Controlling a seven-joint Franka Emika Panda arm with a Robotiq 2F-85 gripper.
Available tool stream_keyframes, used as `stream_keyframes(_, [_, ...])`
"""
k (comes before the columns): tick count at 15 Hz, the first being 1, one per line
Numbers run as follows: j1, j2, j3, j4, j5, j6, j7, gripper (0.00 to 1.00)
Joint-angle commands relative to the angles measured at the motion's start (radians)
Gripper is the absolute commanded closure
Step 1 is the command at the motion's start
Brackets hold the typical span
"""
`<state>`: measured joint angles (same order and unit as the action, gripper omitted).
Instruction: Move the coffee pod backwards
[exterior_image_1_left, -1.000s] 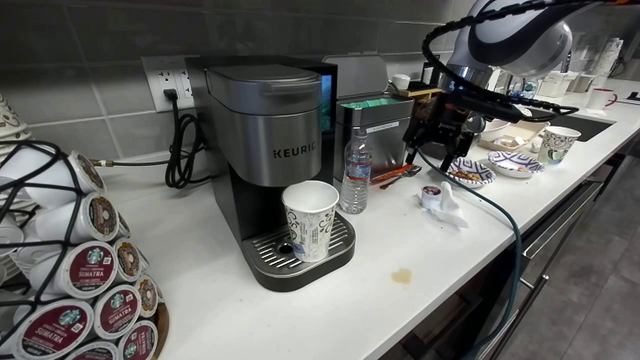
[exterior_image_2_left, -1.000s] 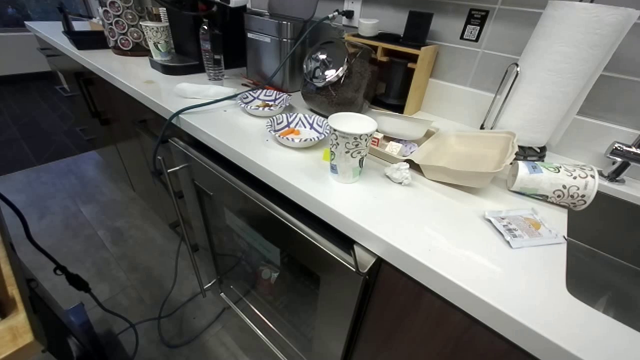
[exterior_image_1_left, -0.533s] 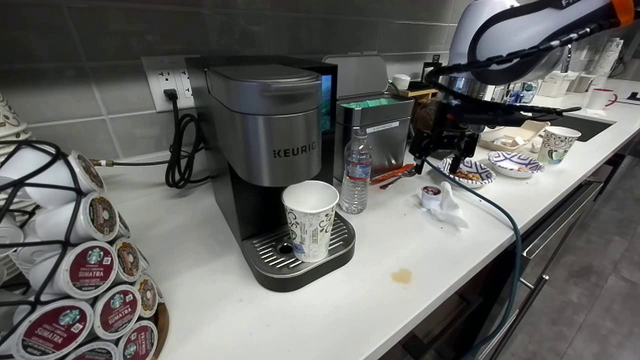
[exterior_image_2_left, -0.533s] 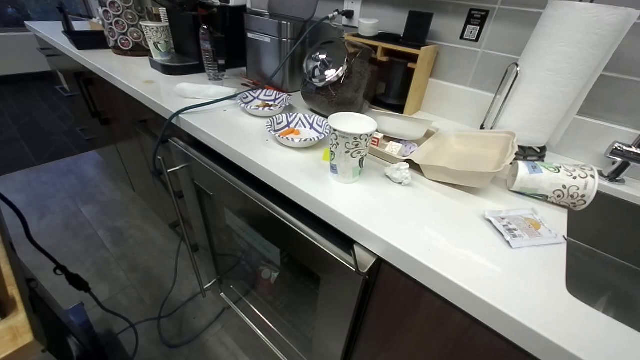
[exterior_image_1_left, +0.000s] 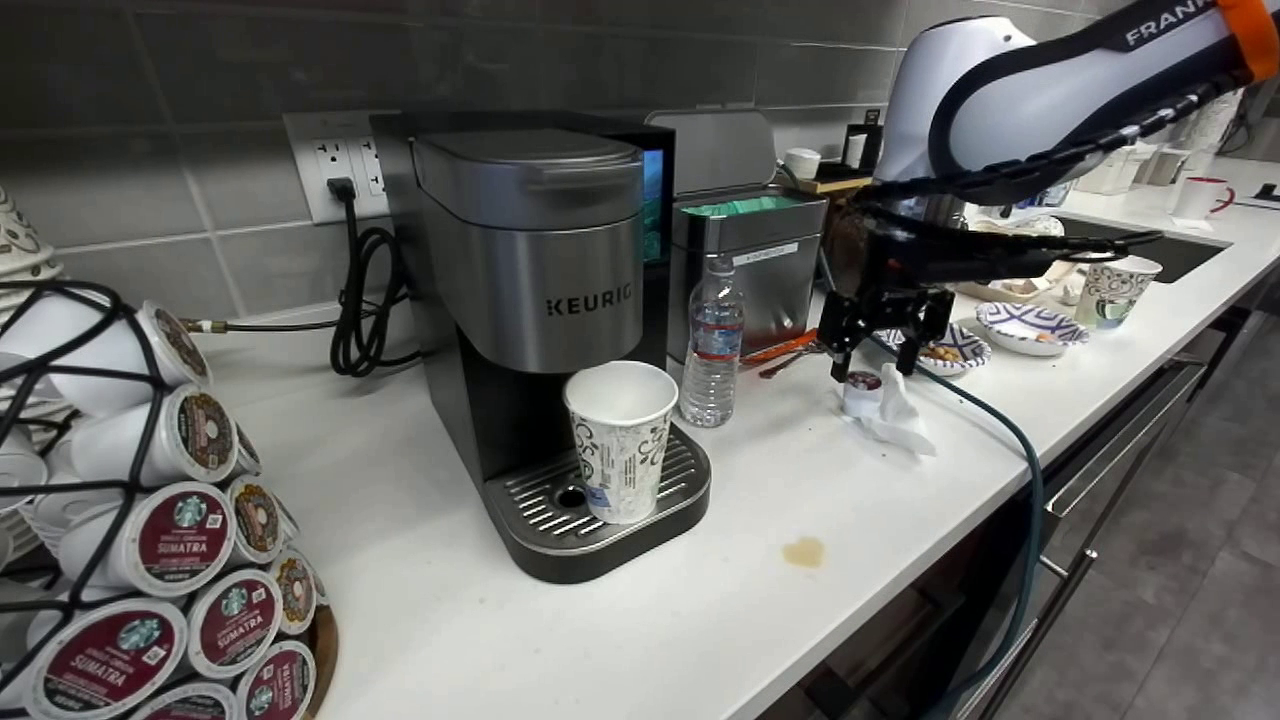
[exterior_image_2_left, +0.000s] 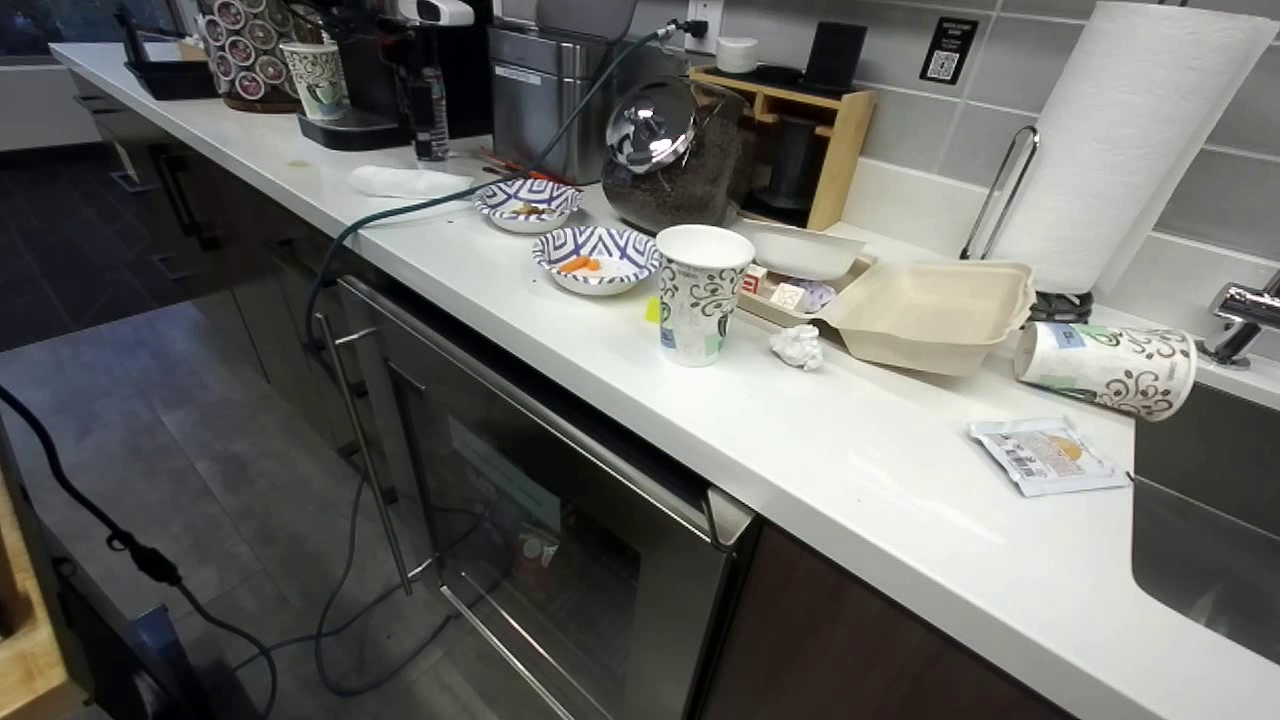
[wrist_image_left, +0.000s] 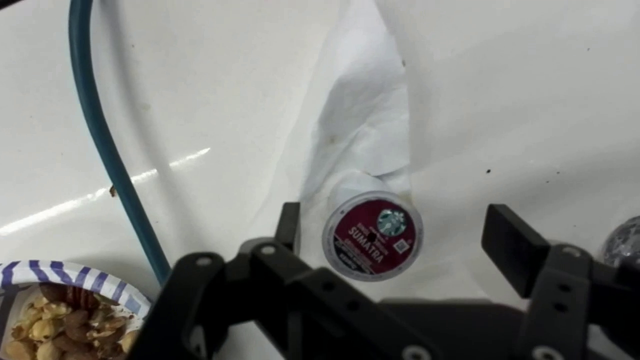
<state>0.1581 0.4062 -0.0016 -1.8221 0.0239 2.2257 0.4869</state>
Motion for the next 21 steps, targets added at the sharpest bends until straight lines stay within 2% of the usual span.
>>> stream_keyframes(1, [0.013,0.010,-0.006,-0.013,-0.016,0.021,0.024,0.13])
stream_keyframes(2, [0.015,0.014,-0.008,-0.012,-0.019,0.025,0.027,0.12])
stream_keyframes(5, [0.016,0.023,-0.012,-0.010,-0.018,0.043,0.038,0.19])
stream_keyframes(13, [0.031,0.041,-0.038,-0.006,-0.050,0.102,0.086,0.18])
stream_keyframes(14, [0.033,0.040,-0.042,-0.005,-0.057,0.098,0.089,0.20])
stream_keyframes(15, [0.033,0.039,-0.044,-0.005,-0.062,0.096,0.092,0.28])
stream_keyframes(17, [0.035,0.037,-0.046,-0.008,-0.073,0.096,0.098,0.28])
stream_keyframes(18, [0.036,0.037,-0.046,-0.008,-0.076,0.094,0.100,0.33])
stream_keyframes(19, [0.036,0.036,-0.046,-0.009,-0.078,0.094,0.102,0.32])
stream_keyframes(20, [0.036,0.036,-0.045,-0.009,-0.080,0.094,0.103,0.35])
stream_keyframes(21, [0.037,0.036,-0.045,-0.010,-0.081,0.094,0.106,0.41])
